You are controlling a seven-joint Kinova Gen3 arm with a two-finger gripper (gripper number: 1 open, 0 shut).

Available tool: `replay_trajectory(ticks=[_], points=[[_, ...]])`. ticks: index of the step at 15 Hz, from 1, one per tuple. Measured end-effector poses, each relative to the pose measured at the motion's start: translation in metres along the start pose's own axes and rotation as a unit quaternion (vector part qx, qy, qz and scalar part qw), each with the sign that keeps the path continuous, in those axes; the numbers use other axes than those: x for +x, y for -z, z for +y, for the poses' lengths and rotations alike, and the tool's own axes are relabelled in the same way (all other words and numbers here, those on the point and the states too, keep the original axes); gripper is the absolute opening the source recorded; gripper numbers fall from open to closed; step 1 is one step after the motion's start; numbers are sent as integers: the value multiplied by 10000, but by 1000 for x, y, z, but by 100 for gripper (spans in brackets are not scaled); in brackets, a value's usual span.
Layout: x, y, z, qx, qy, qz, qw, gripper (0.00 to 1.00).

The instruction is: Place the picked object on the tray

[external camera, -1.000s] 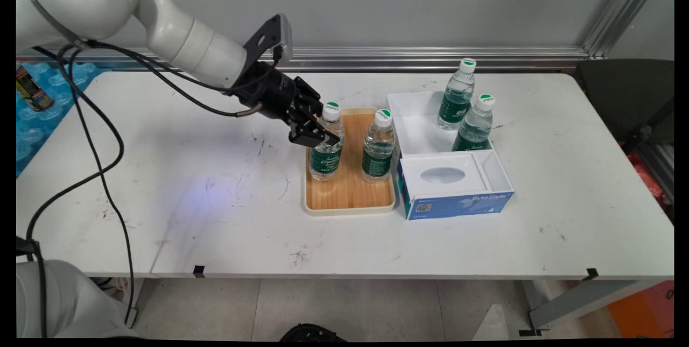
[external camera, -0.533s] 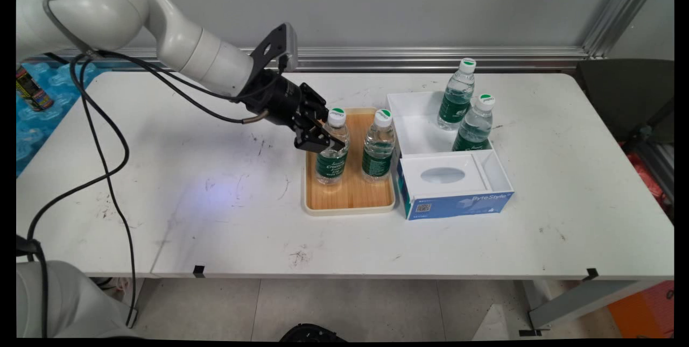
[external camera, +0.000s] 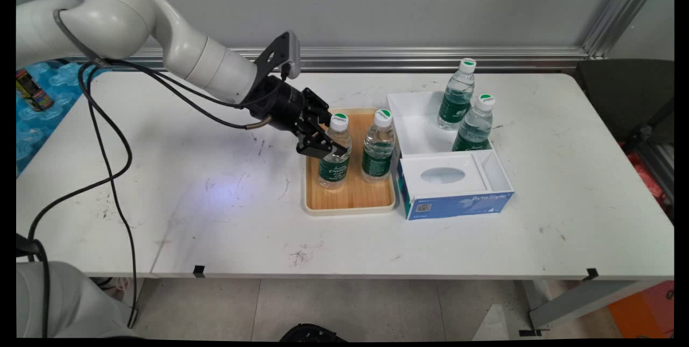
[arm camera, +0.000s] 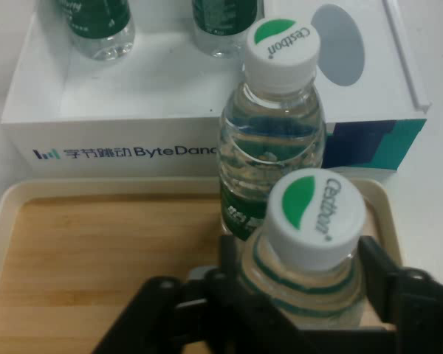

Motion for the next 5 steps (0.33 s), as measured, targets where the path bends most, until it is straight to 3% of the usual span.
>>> replay_trajectory(ticks=[1, 5], points=[[-1, -1, 0, -2, -2, 3, 10000, 100], [-3, -3, -1, -16, 2, 18, 10000, 100]])
